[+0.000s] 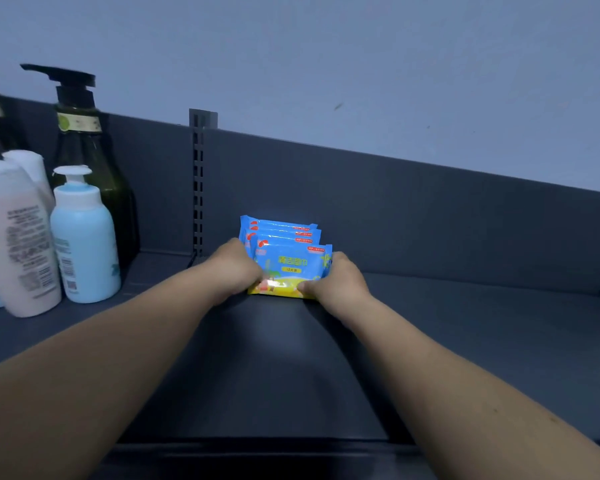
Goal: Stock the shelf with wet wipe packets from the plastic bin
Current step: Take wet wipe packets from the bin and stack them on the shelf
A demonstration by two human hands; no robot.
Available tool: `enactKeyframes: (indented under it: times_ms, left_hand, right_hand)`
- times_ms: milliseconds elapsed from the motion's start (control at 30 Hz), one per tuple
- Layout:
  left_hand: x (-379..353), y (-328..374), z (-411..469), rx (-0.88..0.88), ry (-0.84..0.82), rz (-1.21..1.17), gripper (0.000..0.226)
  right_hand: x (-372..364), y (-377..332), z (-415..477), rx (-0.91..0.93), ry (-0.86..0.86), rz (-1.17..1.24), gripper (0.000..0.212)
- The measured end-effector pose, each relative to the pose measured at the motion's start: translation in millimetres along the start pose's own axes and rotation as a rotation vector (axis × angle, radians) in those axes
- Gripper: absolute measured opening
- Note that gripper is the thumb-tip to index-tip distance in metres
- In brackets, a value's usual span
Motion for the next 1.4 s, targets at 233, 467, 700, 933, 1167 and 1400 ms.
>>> enactKeyframes:
  times_ms: [233, 467, 700, 933, 1167, 1400]
  left_hand:
    - [0, 6, 5, -0.099, 0.047, 0.005, 0.037]
    - [0, 0, 1, -0.038, 0.031, 0.040, 0.047]
    - [2, 15, -12, -0.214, 0.163, 0.219, 0.117]
    - [-13, 48, -40, -0.501, 0.257, 0.492, 0.111]
    - [-56, 105, -88, -0.767, 0.222, 0.625, 0.085]
    - [-134, 169, -144, -0.917, 0.116, 0.619, 0.076]
  right_hand:
    - [-7, -15, 0, 0.088, 0.017, -0.139, 0.051]
    - [-8, -10, -2, 0.050, -0.017, -0.096, 0.056]
    - [5, -10, -13, 0.054, -0.004, -0.059, 0.063]
    - [40, 1, -28, 0.138, 0.090, -0.268, 0.068]
    - [113, 40, -61, 0.236, 0.217, -0.729, 0.053]
    - [204, 103, -113, 0.117, 0.330, -0.835, 0.051]
Point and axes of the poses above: each hand's wrist, its own z-axis towards the middle knuckle, its own x-axis out of the back of the hand, y = z × x, the point moved 5 cm from there along z, towards the middle knuckle, and after that the axes turned 6 degrees about x, right-handed, at the moved point
